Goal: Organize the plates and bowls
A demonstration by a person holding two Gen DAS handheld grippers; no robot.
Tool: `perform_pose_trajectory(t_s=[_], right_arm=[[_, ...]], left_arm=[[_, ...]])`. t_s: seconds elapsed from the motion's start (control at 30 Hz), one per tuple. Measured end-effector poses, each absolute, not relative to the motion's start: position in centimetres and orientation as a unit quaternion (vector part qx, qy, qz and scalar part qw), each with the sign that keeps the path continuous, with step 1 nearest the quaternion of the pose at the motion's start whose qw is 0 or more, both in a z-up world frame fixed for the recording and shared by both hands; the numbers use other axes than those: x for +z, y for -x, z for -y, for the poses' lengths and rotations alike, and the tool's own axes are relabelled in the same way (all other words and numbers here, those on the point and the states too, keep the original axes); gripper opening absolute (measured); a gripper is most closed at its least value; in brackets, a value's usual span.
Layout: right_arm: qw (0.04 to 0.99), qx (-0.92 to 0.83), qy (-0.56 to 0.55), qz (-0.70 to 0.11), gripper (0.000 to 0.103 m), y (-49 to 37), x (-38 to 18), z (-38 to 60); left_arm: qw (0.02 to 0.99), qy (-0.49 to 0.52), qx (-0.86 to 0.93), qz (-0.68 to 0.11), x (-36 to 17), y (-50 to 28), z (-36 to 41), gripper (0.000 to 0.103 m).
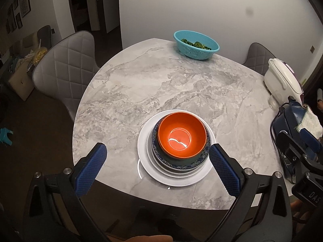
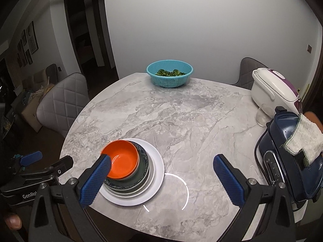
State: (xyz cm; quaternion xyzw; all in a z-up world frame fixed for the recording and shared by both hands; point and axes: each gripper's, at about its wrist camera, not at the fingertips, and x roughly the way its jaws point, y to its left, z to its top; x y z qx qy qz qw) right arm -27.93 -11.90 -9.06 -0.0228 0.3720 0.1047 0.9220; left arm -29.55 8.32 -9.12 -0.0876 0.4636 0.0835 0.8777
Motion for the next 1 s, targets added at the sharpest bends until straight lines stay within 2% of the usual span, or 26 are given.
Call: perform_pose_trajectory(t_s=[1.0], right_arm=[[0.918,0.085,0.031,-0.386,0.103,27.86,-9.61,11.03]], left_arm=[[0.872,0.069,0.100,-0.474,-8.93,29.08,-8.28,0.103]])
